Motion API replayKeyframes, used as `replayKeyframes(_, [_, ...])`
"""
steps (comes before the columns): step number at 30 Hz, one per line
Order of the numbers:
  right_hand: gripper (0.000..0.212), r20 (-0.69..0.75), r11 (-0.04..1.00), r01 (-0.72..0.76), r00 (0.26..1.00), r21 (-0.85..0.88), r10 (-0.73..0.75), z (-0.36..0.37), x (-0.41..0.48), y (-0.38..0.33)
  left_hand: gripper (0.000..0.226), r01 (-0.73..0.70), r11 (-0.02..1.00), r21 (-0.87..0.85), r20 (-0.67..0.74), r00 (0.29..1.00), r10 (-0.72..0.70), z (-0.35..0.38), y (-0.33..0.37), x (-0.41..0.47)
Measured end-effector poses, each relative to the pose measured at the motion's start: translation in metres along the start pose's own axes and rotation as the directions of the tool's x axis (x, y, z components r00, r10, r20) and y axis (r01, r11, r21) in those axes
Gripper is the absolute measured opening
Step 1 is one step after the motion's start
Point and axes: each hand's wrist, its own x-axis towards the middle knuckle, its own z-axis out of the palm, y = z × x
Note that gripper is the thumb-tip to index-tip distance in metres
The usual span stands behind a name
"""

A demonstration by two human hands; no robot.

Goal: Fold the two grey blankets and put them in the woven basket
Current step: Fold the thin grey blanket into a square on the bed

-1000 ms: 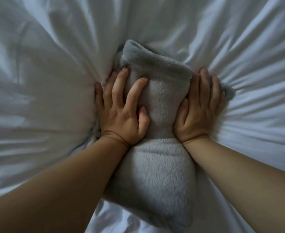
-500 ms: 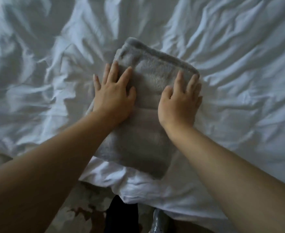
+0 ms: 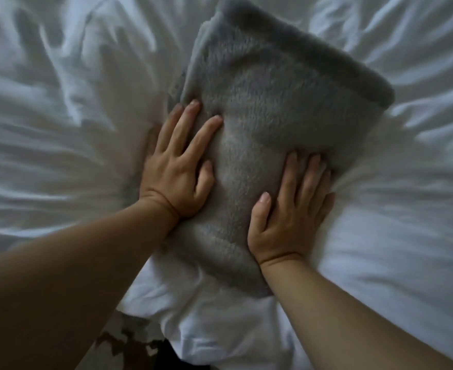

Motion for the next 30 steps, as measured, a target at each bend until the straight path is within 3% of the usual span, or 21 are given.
replayKeyframes(6, [0.068, -0.019, 0.999, -0.001, 1.000, -0.032, 0.001, 0.026, -0.002, 0.006, 0.058, 0.013, 0.997, 0.070, 0.000, 1.000, -0.013, 0.029, -0.010, -0.006])
replayKeyframes(11, [0.070, 0.202, 0.992, -0.093, 0.973, -0.080, 0.107, -0.028, 0.008, -0.012, 0.063, 0.134, 0.989, 0.068, 0.207, 0.968, -0.145, -0.021, 0.013, 0.006])
replayKeyframes(15, [0.067, 0.316, 0.995, 0.017, 0.949, -0.099, 0.015, -0.085, 0.035, -0.014, 0.054, 0.300, 0.953, 0.040, 0.259, 0.918, -0.300, -0.065, 0.041, 0.006])
replayKeyframes(17, [0.066, 0.357, 0.979, 0.167, 0.927, -0.119, -0.115, -0.103, 0.057, -0.011, 0.052, 0.469, 0.883, -0.006, 0.229, 0.860, -0.455, -0.080, 0.054, -0.002])
replayKeyframes(20, [0.064, 0.449, 0.942, 0.314, 0.863, -0.116, -0.232, -0.108, 0.095, -0.010, 0.056, 0.698, 0.716, -0.015, 0.249, 0.696, -0.673, -0.091, 0.070, -0.020])
replayKeyframes(22, [0.061, 0.452, 0.931, 0.348, 0.852, -0.111, -0.265, -0.103, 0.121, -0.015, 0.058, 0.759, 0.651, -0.024, 0.238, 0.637, -0.733, -0.095, 0.079, -0.019])
replayKeyframes(24, [0.060, 0.414, 0.913, 0.399, 0.848, -0.084, -0.332, -0.093, 0.146, -0.023, 0.060, 0.778, 0.626, -0.060, 0.161, 0.626, -0.763, -0.093, 0.087, -0.007])
replayKeyframes(27, [0.062, 0.414, 0.791, 0.612, 0.723, -0.014, -0.553, -0.073, 0.163, -0.043, 0.062, 0.721, 0.688, -0.079, 0.065, 0.692, -0.719, -0.080, 0.105, 0.007])
replayKeyframes(30, [0.061, 0.480, 0.648, 0.760, 0.553, 0.046, -0.682, -0.054, 0.171, -0.047, 0.064, 0.776, 0.630, -0.042, 0.117, 0.630, -0.768, -0.061, 0.108, -0.009])
